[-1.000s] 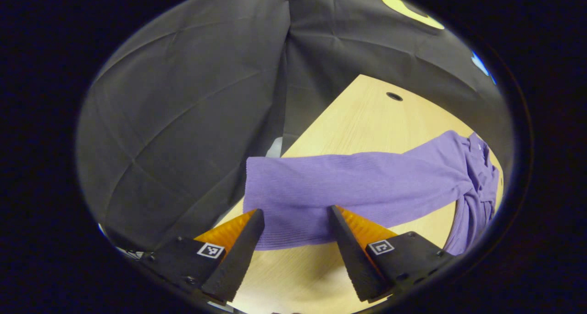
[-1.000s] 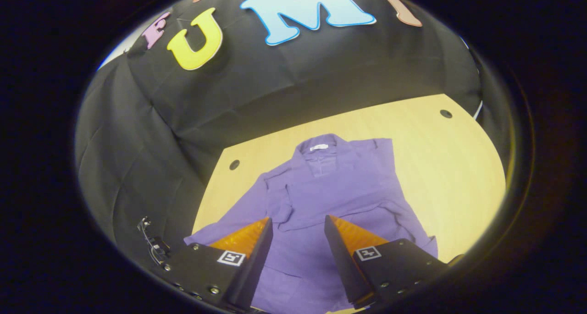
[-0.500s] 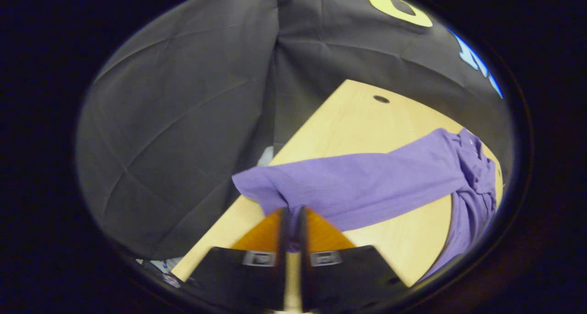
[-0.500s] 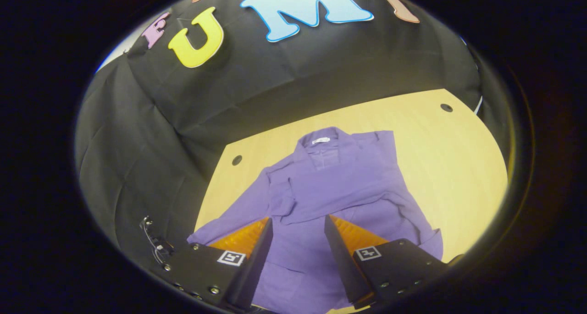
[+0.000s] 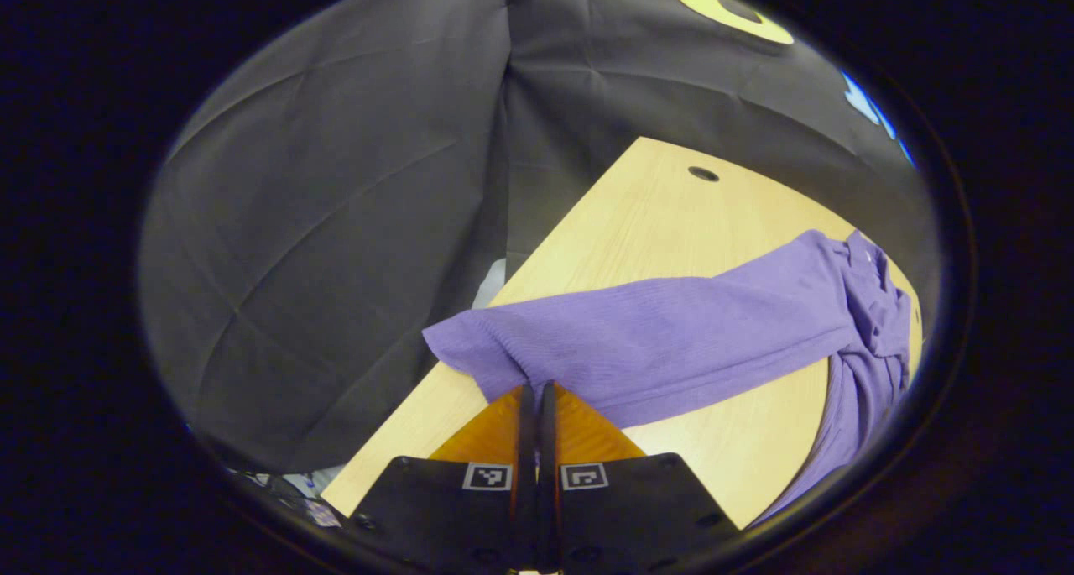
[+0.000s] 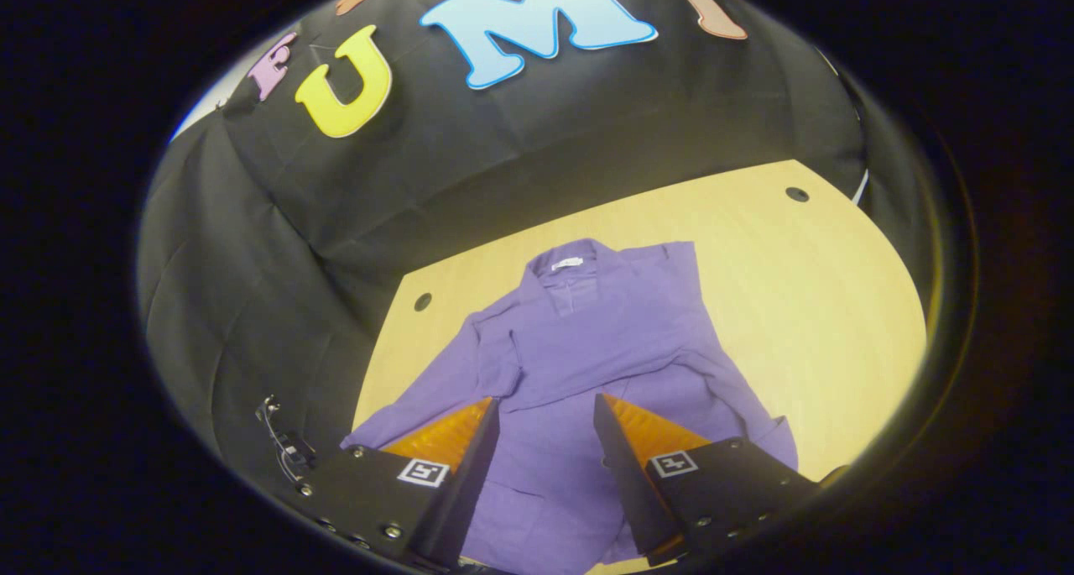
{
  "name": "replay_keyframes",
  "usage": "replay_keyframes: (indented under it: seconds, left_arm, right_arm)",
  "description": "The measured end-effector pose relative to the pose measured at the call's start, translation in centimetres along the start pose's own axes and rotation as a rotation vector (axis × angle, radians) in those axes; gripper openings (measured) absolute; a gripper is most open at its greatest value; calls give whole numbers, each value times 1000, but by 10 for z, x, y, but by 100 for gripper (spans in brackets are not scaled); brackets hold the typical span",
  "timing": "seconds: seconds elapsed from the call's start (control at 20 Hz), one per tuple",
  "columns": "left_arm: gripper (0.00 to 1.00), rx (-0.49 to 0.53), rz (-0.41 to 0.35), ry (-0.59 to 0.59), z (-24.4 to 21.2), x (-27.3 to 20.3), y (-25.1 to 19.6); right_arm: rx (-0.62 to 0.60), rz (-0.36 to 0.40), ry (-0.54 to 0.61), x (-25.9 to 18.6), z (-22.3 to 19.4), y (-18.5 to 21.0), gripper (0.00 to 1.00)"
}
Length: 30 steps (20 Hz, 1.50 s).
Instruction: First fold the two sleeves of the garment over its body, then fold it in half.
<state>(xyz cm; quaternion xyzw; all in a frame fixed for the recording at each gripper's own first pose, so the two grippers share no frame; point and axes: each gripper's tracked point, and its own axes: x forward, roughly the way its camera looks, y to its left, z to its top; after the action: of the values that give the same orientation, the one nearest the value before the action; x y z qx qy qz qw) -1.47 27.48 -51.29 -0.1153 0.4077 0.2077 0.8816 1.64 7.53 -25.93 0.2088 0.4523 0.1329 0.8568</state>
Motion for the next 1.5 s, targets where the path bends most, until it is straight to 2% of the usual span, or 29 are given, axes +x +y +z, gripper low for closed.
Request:
replay_keyframes:
  seconds: [0.2,0.45,0.85,1.15,1.5]
  left_arm:
    - [7,25,-59,-45,28,-11,-43]
    - [7,50,-156,-134,84,-26,-111]
    - [7,115,-366,-235,147,-64,-274]
    - [7,189,-525,-241,146,-97,-407]
    - [7,340,-696,-188,88,-133,-550]
  right_arm:
    - [21,-8,-10,-7,2,-9,72]
    - [62,-28,-19,-16,1,-29,72]
    - [166,-100,-71,-47,6,-85,72]
    - [270,-161,-87,-71,-4,-134,72]
    - [364,-221,-106,-99,-18,-182,72]
